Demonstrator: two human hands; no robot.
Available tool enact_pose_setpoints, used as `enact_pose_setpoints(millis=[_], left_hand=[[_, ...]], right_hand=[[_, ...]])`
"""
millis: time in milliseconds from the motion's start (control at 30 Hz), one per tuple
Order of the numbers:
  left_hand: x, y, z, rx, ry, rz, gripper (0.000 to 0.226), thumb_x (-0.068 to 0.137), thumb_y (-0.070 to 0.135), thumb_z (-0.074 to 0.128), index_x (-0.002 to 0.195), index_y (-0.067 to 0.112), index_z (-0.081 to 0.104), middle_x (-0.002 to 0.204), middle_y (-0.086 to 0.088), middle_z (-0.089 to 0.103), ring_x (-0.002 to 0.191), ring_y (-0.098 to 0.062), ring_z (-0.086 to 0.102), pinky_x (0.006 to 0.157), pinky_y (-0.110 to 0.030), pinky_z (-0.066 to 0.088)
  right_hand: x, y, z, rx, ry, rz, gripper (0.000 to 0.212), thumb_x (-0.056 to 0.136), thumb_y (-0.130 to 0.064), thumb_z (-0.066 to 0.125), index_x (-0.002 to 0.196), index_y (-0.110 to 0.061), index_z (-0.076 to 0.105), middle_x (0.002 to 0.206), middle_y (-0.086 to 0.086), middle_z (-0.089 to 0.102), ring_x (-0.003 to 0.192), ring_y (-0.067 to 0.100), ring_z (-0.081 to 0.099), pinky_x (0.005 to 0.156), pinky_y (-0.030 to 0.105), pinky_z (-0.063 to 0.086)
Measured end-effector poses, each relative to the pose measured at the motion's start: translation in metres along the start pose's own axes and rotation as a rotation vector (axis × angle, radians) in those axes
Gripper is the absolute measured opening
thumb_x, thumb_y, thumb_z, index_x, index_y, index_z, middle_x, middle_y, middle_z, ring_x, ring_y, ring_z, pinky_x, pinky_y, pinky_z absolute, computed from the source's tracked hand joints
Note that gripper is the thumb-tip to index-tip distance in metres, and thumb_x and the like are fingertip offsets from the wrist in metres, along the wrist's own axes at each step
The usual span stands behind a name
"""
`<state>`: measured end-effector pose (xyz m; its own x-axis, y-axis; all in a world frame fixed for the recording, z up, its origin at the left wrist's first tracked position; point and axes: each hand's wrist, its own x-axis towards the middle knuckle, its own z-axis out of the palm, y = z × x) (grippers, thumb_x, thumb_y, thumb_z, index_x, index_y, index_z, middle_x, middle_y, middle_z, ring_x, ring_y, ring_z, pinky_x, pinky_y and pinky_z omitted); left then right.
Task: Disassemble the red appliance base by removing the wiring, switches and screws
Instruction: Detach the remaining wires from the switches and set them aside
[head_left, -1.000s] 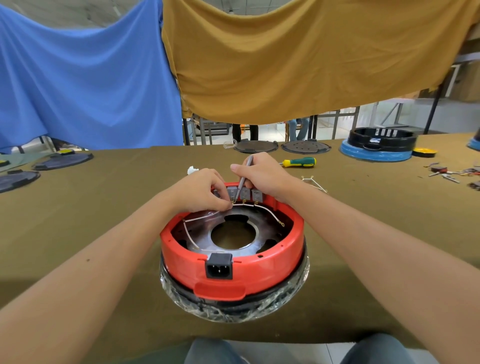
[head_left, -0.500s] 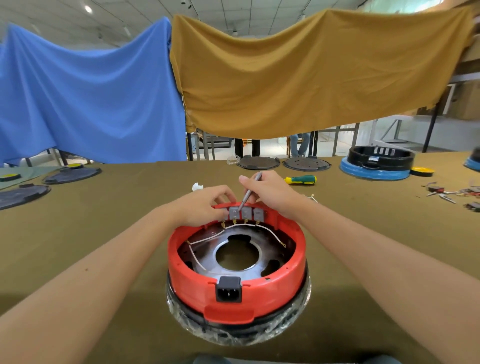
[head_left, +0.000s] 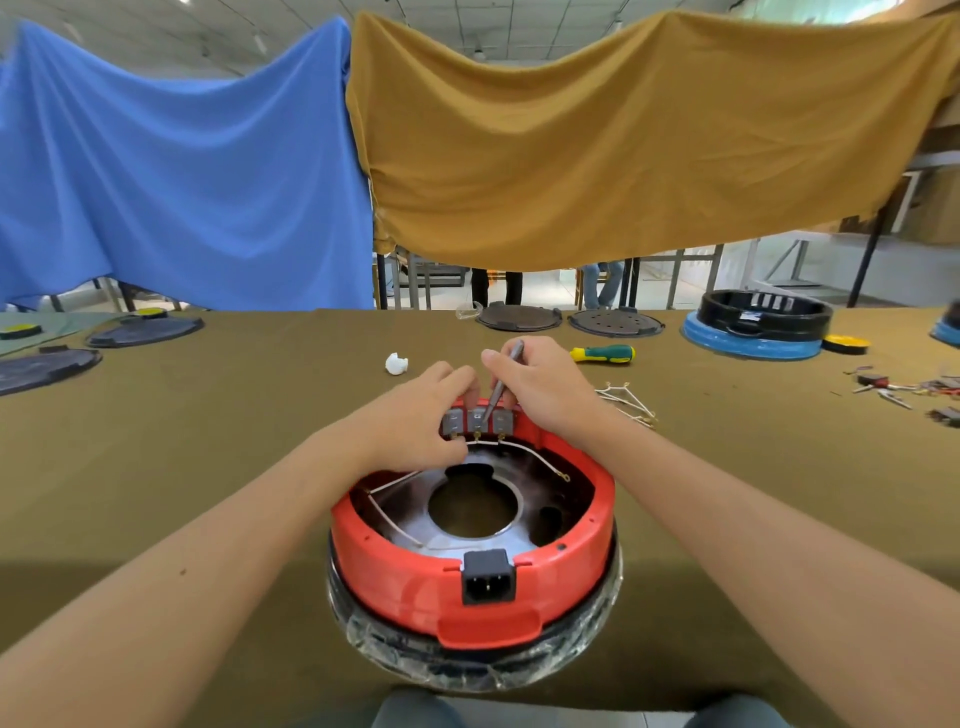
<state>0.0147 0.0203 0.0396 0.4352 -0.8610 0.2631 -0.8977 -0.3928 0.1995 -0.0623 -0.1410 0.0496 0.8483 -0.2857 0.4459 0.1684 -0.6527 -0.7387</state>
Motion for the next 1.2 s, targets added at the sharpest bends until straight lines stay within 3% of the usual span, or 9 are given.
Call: enact_pose_setpoints(millis=[100, 267, 333, 433, 533, 767, 933, 1067, 1200], left_hand=[[0.0, 0.0, -0.001, 0.002, 0.017, -0.005, 0.024, 0.079, 0.025, 0.072, 0.096, 0.019, 0.056, 0.107, 0.003, 0.045, 0.088, -0.014, 0.052, 0.078, -0.027, 0.041], [0.003, -0.003, -0.002, 0.013, 0.019, -0.004, 0.006, 0.08, 0.024, 0.078, 0.078, 0.022, 0.073, 0.111, 0.005, 0.055, 0.082, 0.002, 0.052, 0.078, -0.015, 0.037], [0.004, -0.004, -0.002, 0.009, 0.023, -0.004, 0.003, 0.08, 0.023, 0.078, 0.079, 0.022, 0.076, 0.11, 0.004, 0.057, 0.082, 0.004, 0.051, 0.077, -0.014, 0.034], [0.005, -0.004, -0.001, -0.001, 0.028, -0.002, 0.001, 0.08, 0.022, 0.078, 0.08, 0.021, 0.077, 0.108, 0.002, 0.057, 0.084, 0.008, 0.049, 0.076, -0.014, 0.032], [0.005, -0.004, -0.001, -0.02, 0.026, -0.017, 0.001, 0.08, 0.024, 0.078, 0.08, 0.023, 0.077, 0.109, 0.003, 0.058, 0.09, 0.002, 0.049, 0.08, -0.019, 0.036], [0.006, -0.006, -0.002, -0.022, -0.001, -0.043, 0.003, 0.081, 0.029, 0.077, 0.084, 0.027, 0.077, 0.1, 0.018, 0.049, 0.087, 0.004, 0.049, 0.08, -0.023, 0.038], [0.005, -0.006, -0.004, -0.053, -0.01, -0.043, 0.003, 0.08, 0.028, 0.077, 0.08, 0.03, 0.076, 0.093, 0.022, 0.047, 0.085, 0.007, 0.05, 0.077, -0.022, 0.037], [0.006, -0.007, -0.003, -0.062, -0.021, -0.042, 0.004, 0.08, 0.028, 0.077, 0.079, 0.031, 0.076, 0.105, 0.016, 0.051, 0.093, 0.002, 0.051, 0.084, -0.024, 0.039], [0.007, -0.008, -0.003, -0.077, -0.029, -0.05, 0.005, 0.08, 0.028, 0.078, 0.078, 0.032, 0.076, 0.108, 0.014, 0.051, 0.097, -0.003, 0.054, 0.089, -0.027, 0.043]], right_hand=[[0.0, -0.001, 0.002, -0.067, 0.004, -0.028, 0.041, 0.1, -0.029, 0.054, 0.077, 0.004, 0.058, 0.08, 0.016, 0.068, 0.073, 0.025, 0.06, 0.072, 0.038, 0.048], [0.0, 0.001, 0.002, -0.097, 0.003, -0.04, 0.039, 0.098, -0.03, 0.058, 0.077, 0.003, 0.059, 0.063, 0.003, 0.059, 0.064, 0.016, 0.053, 0.061, 0.03, 0.039], [0.0, 0.002, 0.002, -0.117, -0.004, -0.047, 0.038, 0.097, -0.032, 0.059, 0.078, 0.001, 0.062, 0.066, 0.007, 0.062, 0.065, 0.016, 0.053, 0.061, 0.03, 0.04], [-0.001, 0.002, 0.002, -0.133, -0.023, -0.062, 0.036, 0.096, -0.033, 0.061, 0.079, -0.001, 0.065, 0.075, 0.016, 0.067, 0.067, 0.025, 0.057, 0.064, 0.032, 0.046], [-0.002, 0.001, 0.001, -0.149, -0.026, -0.093, 0.035, 0.095, -0.031, 0.062, 0.077, -0.002, 0.065, 0.073, 0.017, 0.066, 0.062, 0.018, 0.05, 0.061, 0.032, 0.044], [-0.008, -0.002, 0.002, -0.247, -0.03, -0.178, 0.032, 0.094, -0.034, 0.064, 0.072, -0.01, 0.068, 0.065, 0.003, 0.062, 0.064, 0.015, 0.053, 0.061, 0.03, 0.042], [-0.011, -0.004, -0.001, -0.253, -0.063, -0.196, 0.035, 0.093, -0.034, 0.065, 0.068, -0.01, 0.066, 0.058, -0.002, 0.056, 0.055, 0.007, 0.044, 0.054, 0.024, 0.036], [-0.006, -0.003, -0.002, -0.187, -0.05, -0.124, 0.034, 0.093, -0.031, 0.066, 0.069, -0.006, 0.067, 0.06, 0.001, 0.059, 0.058, 0.012, 0.05, 0.06, 0.029, 0.043], [0.0, 0.001, -0.003, -0.065, -0.066, -0.019, 0.031, 0.095, -0.027, 0.065, 0.074, -0.003, 0.068, 0.067, 0.015, 0.07, 0.064, 0.026, 0.067, 0.079, 0.042, 0.056]])
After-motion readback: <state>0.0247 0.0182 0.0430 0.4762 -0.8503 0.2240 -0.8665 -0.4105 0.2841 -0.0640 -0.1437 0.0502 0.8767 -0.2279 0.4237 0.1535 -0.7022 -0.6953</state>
